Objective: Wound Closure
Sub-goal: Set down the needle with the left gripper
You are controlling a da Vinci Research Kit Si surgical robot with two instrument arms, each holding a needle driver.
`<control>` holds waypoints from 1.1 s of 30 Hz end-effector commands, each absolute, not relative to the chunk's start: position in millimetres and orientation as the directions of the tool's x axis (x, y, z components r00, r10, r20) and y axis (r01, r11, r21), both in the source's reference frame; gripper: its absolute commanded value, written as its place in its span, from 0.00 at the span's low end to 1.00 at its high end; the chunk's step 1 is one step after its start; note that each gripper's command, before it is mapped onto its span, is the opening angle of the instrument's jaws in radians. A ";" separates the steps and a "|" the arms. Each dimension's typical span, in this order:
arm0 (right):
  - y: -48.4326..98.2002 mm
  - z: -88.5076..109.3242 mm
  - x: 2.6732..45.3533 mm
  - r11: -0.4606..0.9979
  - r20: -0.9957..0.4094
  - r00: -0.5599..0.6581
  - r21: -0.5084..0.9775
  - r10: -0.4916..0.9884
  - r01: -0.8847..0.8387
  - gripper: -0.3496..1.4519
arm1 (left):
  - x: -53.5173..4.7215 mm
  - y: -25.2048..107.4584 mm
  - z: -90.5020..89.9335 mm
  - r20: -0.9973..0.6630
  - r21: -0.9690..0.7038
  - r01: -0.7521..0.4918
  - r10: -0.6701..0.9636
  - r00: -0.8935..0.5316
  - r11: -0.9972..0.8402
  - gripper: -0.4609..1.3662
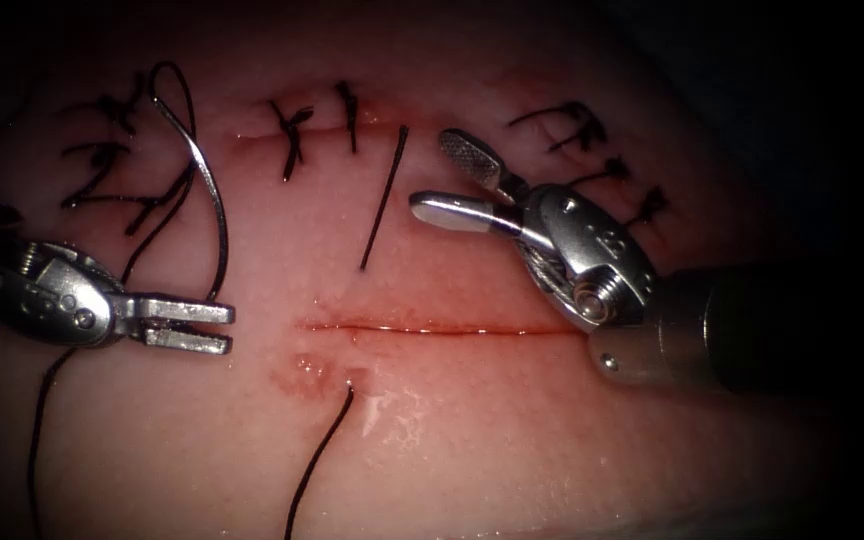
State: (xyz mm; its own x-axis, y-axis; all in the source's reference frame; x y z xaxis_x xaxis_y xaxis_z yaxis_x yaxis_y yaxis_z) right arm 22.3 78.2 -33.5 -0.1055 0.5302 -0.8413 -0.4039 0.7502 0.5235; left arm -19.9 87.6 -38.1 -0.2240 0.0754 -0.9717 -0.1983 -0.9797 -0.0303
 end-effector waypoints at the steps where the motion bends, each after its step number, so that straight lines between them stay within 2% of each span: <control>1: 78.2 -33.4 21.9 0.767 -0.847 -0.087 0.514 0.524 -0.384 0.31 | -19.9 87.6 -38.1 -0.972 -0.032 -0.195 0.076 -0.224 -0.980 0.06; 10: 75.1 -33.8 22.2 0.856 -0.898 -0.013 0.424 0.440 -0.294 0.33 | -19.9 87.7 -38.1 -0.972 -0.033 -0.195 0.077 -0.224 -0.980 0.06; 14: 74.0 -34.3 22.4 0.892 -0.925 0.006 0.365 0.380 -0.267 0.42 | -19.9 87.8 -38.1 -0.972 -0.034 -0.198 0.078 -0.222 -0.980 0.06; 17: 73.5 -34.8 22.6 0.911 -0.940 0.022 0.323 0.339 -0.255 0.52 | -19.8 87.8 -38.1 -0.972 -0.034 -0.200 0.078 -0.220 -0.979 0.06; 18: 73.2 -35.0 22.7 0.923 -0.949 0.033 0.297 0.314 -0.244 0.58 | -19.8 87.8 -38.1 -0.972 -0.034 -0.200 0.078 -0.220 -0.979 0.06; 22: 72.6 -35.6 22.9 0.940 -0.962 0.037 0.254 0.269 -0.227 0.63 | -19.8 87.8 -38.1 -0.972 -0.034 -0.200 0.078 -0.220 -0.979 0.06; 30: 72.0 -36.2 23.2 0.957 -0.975 0.056 0.200 0.216 -0.210 0.63 | -19.9 87.8 -38.1 -0.972 -0.033 -0.203 0.079 -0.222 -0.979 0.06; 33: 71.9 -36.3 23.3 0.963 -0.978 0.066 0.184 0.200 -0.198 0.57 | -20.0 88.1 -38.0 -0.970 -0.034 -0.211 0.083 -0.229 -0.977 0.06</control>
